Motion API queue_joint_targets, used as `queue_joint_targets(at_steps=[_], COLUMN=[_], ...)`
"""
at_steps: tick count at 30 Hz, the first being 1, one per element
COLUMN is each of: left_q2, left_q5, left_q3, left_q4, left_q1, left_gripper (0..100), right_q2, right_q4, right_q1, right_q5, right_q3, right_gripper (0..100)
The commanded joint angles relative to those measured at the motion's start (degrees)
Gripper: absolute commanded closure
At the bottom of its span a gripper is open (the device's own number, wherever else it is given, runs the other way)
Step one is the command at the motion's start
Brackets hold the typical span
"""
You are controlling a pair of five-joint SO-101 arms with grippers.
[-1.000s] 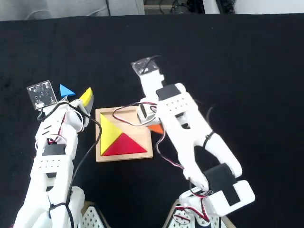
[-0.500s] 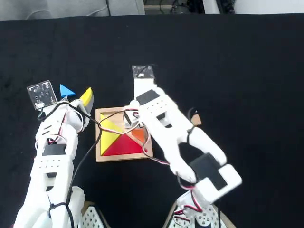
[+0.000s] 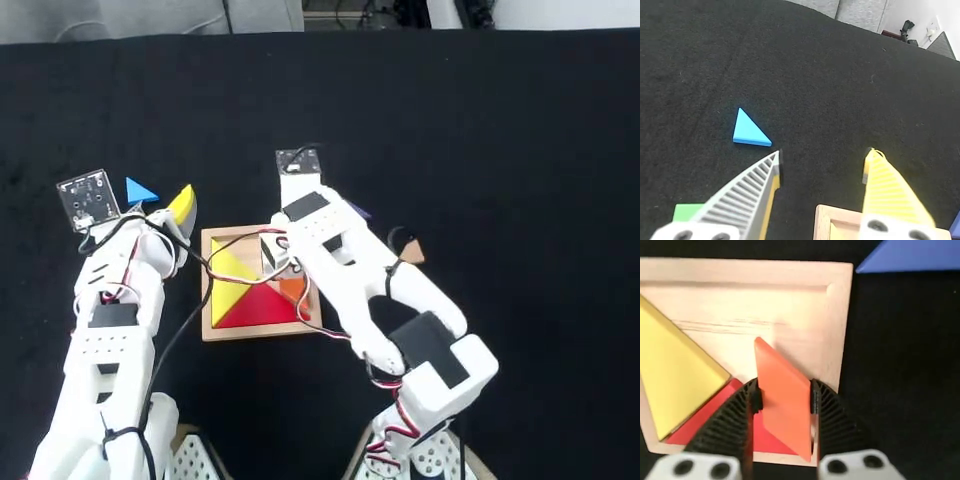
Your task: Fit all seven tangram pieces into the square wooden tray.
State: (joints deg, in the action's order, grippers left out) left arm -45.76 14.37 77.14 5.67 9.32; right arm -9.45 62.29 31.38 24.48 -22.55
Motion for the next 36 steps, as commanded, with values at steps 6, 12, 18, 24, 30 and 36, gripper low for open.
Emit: queue_joint_targets(at_steps=[6,12,18,24,30,36], left_q2=[-0.79,-0.79,-0.79,-0.79,-0.79,-0.79], left_q5=[0.62,0.62,0.62,0.62,0.62,0.62], left_q3=[-3.03,-3.03,-3.12,-3.12,-3.12,-3.12], left_q4=[-0.35,-0.35,-0.35,-0.35,-0.35,-0.35], left_q1=[0.4,0.31,0.4,0.4,0.48,0.48], left_gripper=[73,73,73,73,73,73], right_q2=[0.66,0.66,0.75,8.57,14.64,11.3], right_q4=[0.79,2.02,2.02,3.96,3.6,-2.29], right_q1=[0.53,1.93,2.37,2.29,1.49,1.41], right_q5=[-1.67,-1.67,-1.76,-2.11,-4.92,-16.35], right_q3=[3.74,3.74,3.82,3.82,2.51,2.15], right_gripper=[85.5,80.7,81.0,81.2,84.1,96.2])
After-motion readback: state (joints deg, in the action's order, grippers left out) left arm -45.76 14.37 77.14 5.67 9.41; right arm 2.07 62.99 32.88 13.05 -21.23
